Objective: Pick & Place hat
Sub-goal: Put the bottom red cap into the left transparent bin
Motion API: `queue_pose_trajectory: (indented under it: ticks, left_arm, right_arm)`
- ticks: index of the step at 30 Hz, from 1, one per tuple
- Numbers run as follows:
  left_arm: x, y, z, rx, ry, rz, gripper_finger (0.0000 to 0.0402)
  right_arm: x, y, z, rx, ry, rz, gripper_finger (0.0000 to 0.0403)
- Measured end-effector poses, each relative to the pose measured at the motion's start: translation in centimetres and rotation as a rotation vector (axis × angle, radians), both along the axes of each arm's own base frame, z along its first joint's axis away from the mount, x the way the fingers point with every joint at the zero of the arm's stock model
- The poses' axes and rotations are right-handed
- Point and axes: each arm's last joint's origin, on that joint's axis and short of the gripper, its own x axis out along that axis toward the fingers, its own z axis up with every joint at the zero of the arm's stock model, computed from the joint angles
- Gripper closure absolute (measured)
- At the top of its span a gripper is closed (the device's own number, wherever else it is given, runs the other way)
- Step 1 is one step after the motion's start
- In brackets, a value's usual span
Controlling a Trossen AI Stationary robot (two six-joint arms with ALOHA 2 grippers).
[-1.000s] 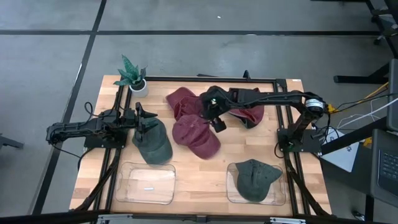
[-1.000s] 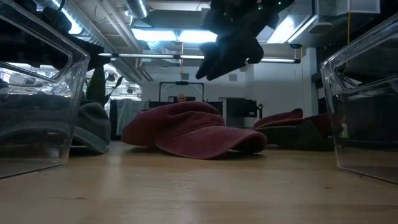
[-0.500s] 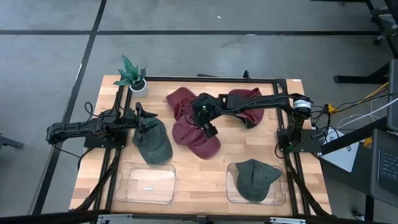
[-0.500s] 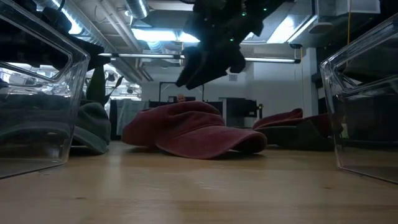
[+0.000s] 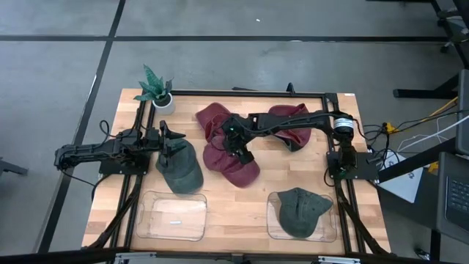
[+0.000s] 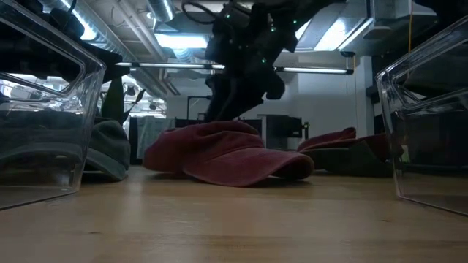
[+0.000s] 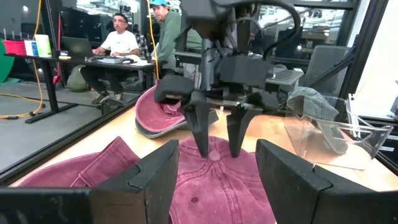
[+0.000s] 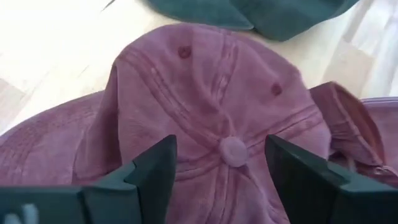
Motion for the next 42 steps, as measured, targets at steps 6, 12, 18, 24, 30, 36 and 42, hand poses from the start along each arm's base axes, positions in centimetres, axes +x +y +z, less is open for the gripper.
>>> queue_pose_trajectory:
  ticks: [6, 12, 18, 24, 30, 36, 42]
  left_arm:
    - [0.0, 0.0, 0.0, 0.000, 0.000, 0.000, 0.0192]
    - [0.0, 0.0, 0.0, 0.000, 0.000, 0.000, 0.0192]
    - [0.0, 0.0, 0.0, 0.000, 0.000, 0.000, 0.0192]
    - [0.0, 0.0, 0.0, 0.000, 0.000, 0.000, 0.0192]
    - [0.0, 0.0, 0.0, 0.000, 0.000, 0.000, 0.0192]
    - [0.0, 0.0, 0.0, 0.000, 0.000, 0.000, 0.0192]
    - [0.0, 0.0, 0.0, 0.000, 0.000, 0.000, 0.0192]
  right_arm:
    - [0.2, -0.7, -1.1, 0.004, 0.022, -0.017, 0.0198]
    - [0.1, -1.2, -1.2, 0.006, 0.027, -0.030, 0.0222]
    - [0.1, -1.6, -1.2, 0.027, 0.034, -0.082, 0.0262]
    - [0.0, -1.8, -1.3, 0.009, 0.039, -0.105, 0.0319]
    - [0.0, -1.8, -1.3, 0.008, 0.049, -0.119, 0.0385]
    - [0.0, -1.8, 0.3, 0.122, 0.094, -0.172, 0.0382]
    - [0.0, -2.0, 4.7, 0.276, 0.130, -0.206, 0.0393]
